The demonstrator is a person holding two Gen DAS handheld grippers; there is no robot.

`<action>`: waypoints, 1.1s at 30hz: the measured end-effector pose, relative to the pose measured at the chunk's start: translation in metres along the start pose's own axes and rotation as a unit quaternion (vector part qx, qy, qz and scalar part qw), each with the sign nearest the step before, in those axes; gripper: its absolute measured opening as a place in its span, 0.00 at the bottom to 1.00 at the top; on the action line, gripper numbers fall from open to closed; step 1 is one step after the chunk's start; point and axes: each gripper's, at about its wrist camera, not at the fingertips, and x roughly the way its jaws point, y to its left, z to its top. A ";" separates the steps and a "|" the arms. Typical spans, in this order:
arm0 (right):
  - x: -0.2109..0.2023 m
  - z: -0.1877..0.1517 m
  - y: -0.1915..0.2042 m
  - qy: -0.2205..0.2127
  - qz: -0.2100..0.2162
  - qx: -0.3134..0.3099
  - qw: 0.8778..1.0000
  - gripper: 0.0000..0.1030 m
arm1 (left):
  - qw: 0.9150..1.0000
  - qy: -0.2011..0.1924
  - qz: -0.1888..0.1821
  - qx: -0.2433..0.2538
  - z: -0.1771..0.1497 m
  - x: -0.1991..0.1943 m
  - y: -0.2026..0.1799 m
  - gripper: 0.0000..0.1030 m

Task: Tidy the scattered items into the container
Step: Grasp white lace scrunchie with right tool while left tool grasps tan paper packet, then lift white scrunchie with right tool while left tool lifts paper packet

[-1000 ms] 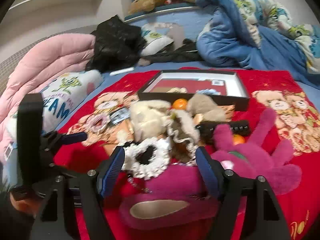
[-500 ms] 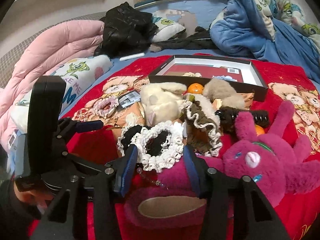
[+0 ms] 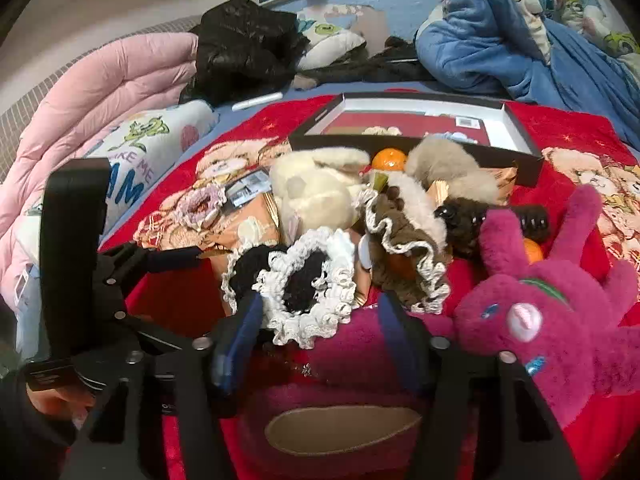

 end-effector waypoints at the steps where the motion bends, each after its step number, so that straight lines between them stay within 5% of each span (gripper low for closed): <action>1: 0.003 0.000 -0.001 0.006 0.001 0.003 1.000 0.33 | 1.000 -0.001 0.001 -0.001 0.000 0.000 0.000 1.00; 4: 0.006 -0.001 -0.004 0.008 0.005 0.013 1.000 0.12 | 1.000 -0.002 0.000 -0.005 0.000 -0.001 0.000 1.00; 9: -0.002 0.000 -0.009 0.002 0.019 0.032 0.999 0.11 | 1.000 -0.010 -0.022 -0.007 -0.003 -0.007 0.000 0.82; 13: -0.011 0.003 -0.008 -0.008 0.024 0.036 0.999 0.11 | 0.999 -0.019 -0.041 0.010 -0.004 -0.011 -0.008 0.53; 16: -0.018 0.004 -0.008 -0.014 0.031 0.041 0.999 0.11 | 0.999 -0.023 -0.042 0.018 -0.005 -0.013 -0.012 0.48; 33: -0.033 0.007 -0.017 -0.032 0.039 0.060 0.997 0.11 | 0.997 -0.051 -0.052 0.018 -0.008 -0.032 -0.008 0.42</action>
